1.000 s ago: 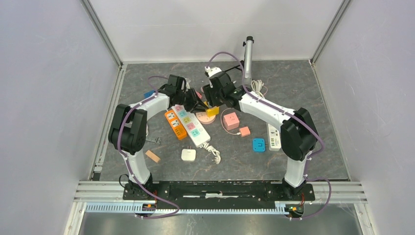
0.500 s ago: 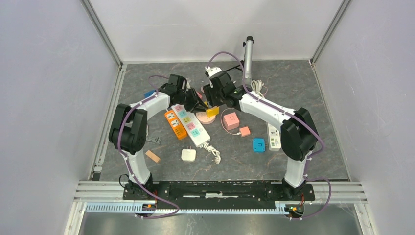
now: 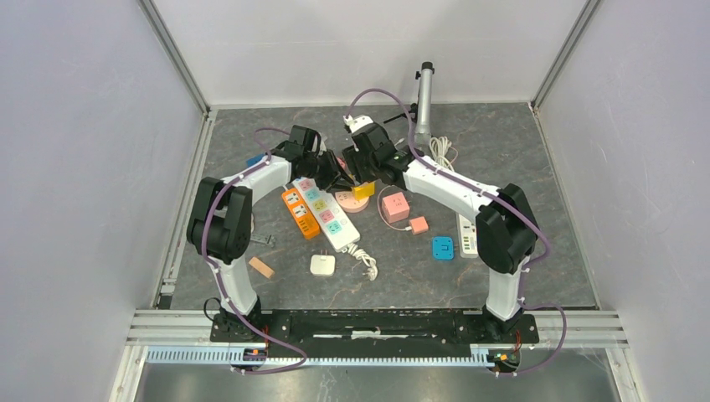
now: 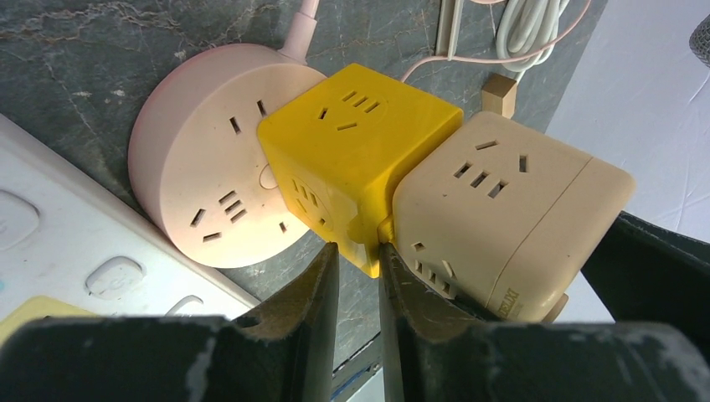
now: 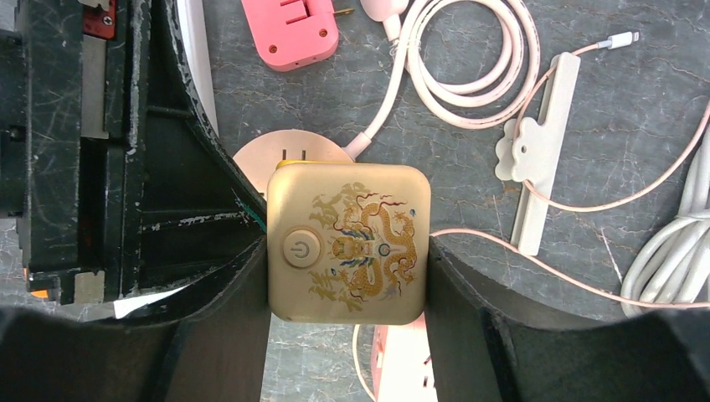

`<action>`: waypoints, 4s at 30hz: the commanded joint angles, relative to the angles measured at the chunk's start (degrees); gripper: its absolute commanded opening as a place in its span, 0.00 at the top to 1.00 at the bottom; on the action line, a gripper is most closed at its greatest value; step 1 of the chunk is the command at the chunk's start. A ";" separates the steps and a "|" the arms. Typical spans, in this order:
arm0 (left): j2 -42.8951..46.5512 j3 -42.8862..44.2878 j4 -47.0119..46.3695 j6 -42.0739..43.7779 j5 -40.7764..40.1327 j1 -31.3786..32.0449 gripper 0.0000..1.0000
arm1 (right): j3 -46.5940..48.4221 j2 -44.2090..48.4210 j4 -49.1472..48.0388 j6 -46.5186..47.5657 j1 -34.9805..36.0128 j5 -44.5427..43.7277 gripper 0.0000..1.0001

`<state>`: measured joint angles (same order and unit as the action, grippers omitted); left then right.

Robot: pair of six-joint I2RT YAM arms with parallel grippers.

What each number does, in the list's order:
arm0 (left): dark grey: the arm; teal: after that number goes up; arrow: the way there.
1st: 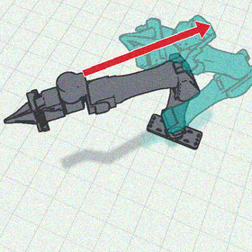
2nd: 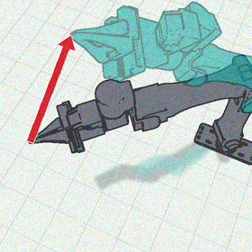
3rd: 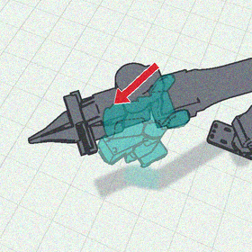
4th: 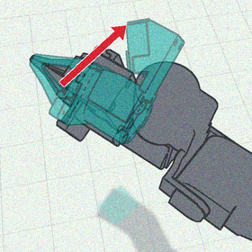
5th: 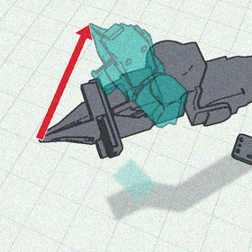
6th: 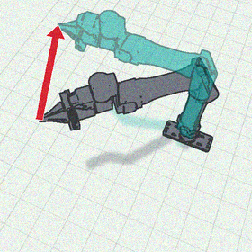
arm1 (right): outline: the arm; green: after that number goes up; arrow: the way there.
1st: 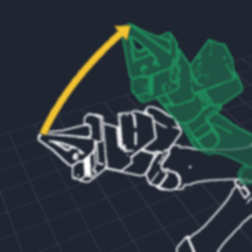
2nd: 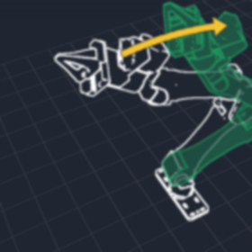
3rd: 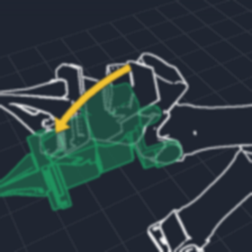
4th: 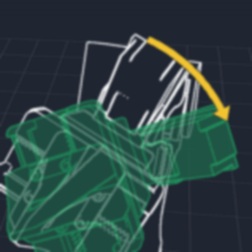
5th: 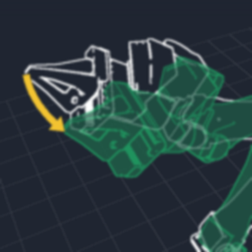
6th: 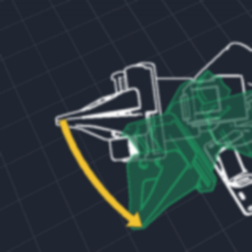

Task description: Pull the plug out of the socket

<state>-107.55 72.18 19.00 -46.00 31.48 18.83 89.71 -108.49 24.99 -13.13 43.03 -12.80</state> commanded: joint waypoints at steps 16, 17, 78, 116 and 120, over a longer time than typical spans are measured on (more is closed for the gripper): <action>-7.58 -1.69 11.93 6.00 -16.45 0.59 0.72 | 1.30 5.40 -8.37 -1.48 -2.25 12.35 1.00; -7.56 -1.67 11.89 6.05 -16.46 0.53 0.72 | 1.22 5.71 -8.68 -2.43 -3.36 12.61 1.00; -1.58 14.81 14.07 8.21 -8.19 0.94 0.49 | -1.22 26.62 -5.99 5.93 -11.86 4.84 1.00; 20.79 4.49 21.45 10.70 -38.04 -5.74 0.00 | -31.90 16.80 -6.46 2.13 -41.09 -13.04 0.86; 20.83 3.60 21.21 8.44 -33.39 -7.88 0.00 | -31.57 15.96 -6.74 2.77 -41.05 -10.34 0.46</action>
<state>-89.23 76.44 42.65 -35.35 -6.35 13.02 56.25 -91.61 19.44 -11.29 2.17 -23.81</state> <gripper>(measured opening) 0.994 0.629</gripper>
